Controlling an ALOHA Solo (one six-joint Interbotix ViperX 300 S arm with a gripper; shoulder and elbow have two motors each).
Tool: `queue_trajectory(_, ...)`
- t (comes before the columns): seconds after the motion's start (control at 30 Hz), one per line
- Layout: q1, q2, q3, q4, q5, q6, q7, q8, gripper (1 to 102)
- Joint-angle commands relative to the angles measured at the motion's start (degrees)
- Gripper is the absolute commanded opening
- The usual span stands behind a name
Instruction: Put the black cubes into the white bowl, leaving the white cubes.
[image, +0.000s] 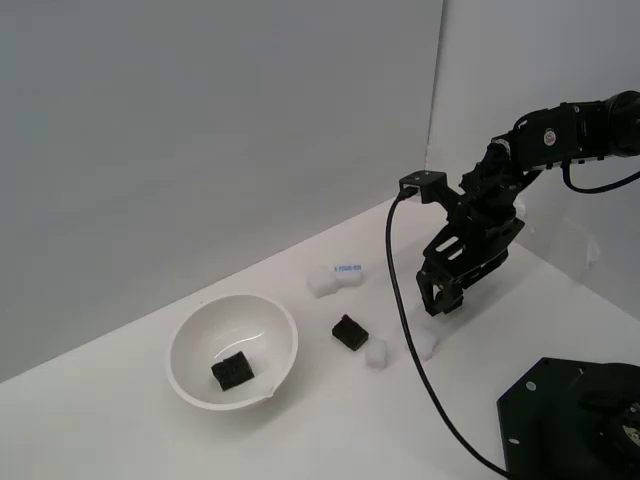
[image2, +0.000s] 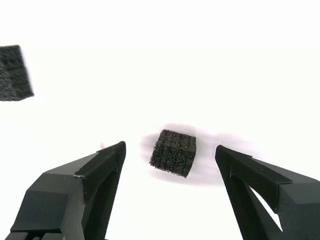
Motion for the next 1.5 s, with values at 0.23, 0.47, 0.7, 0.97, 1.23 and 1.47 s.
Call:
queue_trajectory(0.23,0.88,-0.09,0.44,-0.44,-0.44,-0.70,0.26,0.26,74)
queue_trajectory(0.47,0.88,1.32,1.93,-0.53,-0.62,-0.70,0.35,0.18,2)
queue_trajectory(0.7,0.88,4.92,5.36,-1.67,-1.76,-0.35,1.58,0.26,3)
queue_trajectory(0.97,-1.05,14.33,14.77,-7.91,-8.09,-1.76,5.45,0.18,3)
queue_trajectory(1.23,-10.02,18.72,18.98,-11.25,-11.51,-3.08,6.24,-2.81,3)
queue_trajectory(1.47,-18.54,20.13,20.48,-13.36,-13.62,-5.19,6.06,-5.54,3)
